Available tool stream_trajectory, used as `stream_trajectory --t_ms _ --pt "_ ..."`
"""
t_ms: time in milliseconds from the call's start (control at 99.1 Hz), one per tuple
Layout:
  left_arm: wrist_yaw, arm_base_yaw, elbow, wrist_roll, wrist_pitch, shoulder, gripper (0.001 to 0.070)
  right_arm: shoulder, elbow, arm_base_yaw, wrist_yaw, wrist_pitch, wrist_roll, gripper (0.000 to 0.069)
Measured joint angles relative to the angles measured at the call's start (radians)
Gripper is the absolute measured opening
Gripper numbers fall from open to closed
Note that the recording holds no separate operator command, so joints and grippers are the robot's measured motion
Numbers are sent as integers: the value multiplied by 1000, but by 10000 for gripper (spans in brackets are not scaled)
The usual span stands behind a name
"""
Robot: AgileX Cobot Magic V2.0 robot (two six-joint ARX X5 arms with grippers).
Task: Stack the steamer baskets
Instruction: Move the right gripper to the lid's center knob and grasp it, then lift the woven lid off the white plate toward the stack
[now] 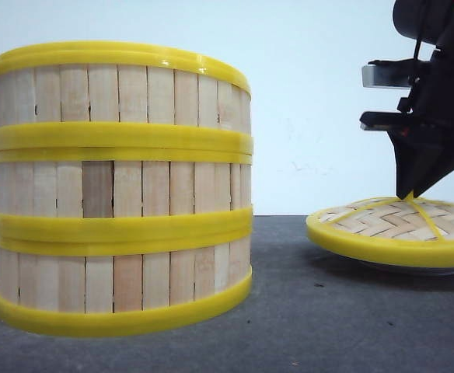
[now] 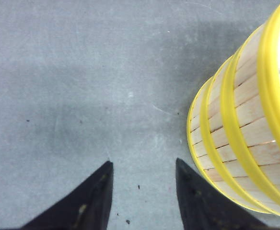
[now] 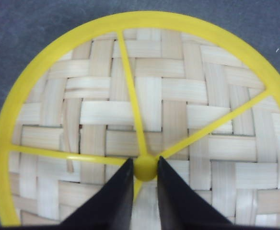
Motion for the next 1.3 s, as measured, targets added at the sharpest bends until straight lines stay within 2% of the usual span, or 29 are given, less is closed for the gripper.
stream_trajectory --t_ms 141,363,444,545,666,1019,1302 --pt "0 0 0 0 13 0 235 -16 101 13 -24 -90 0 57" --pt "0 0 0 0 26 0 235 -34 349 53 -56 -241 -19 56" --pt "0 0 0 0 27 0 235 -34 433 71 -95 -295 -28 56" --pt "0 0 0 0 27 0 235 -34 531 100 -156 -335 -34 56" --pt "2 0 0 0 30 0 235 -34 623 154 -184 -341 -36 56" --pt "3 0 0 -4 31 0 235 0 733 385 -188 -372 -36 56" --pt "3 0 0 -4 45 0 235 75 762 492 -187 -383 -36 56"
